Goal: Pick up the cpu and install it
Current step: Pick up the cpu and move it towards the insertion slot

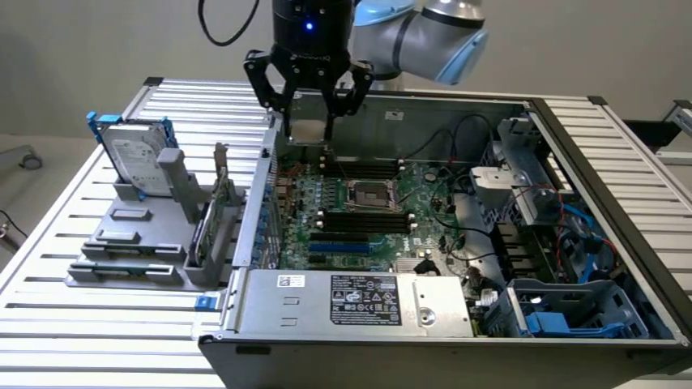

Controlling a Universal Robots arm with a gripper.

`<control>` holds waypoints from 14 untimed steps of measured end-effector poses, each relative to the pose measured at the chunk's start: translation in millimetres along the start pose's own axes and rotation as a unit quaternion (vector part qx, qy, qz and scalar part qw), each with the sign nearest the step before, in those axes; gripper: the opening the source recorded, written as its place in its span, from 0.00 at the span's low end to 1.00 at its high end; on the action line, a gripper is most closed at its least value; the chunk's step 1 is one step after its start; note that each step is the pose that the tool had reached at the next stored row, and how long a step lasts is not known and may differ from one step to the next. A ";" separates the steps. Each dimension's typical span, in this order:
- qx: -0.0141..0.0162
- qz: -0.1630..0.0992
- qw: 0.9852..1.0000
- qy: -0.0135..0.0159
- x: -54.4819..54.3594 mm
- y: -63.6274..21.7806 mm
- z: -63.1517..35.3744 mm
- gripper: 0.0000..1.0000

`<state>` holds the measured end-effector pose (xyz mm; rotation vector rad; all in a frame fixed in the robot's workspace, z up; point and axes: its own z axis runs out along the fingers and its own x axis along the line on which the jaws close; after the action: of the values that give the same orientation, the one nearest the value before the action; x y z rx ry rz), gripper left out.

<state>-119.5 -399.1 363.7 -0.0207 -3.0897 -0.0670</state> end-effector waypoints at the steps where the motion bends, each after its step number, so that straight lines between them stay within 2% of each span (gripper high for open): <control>1: 0.000 0.000 1.000 0.000 -4.6 1.1 1.6 0.55; 8: 0.000 0.000 1.000 0.000 -37.1 13.0 13.3 0.55; 14: 0.000 0.000 1.000 0.000 -62.0 28.3 23.6 0.55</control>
<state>-58.4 -370.6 338.1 -0.0206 -3.0896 -0.0671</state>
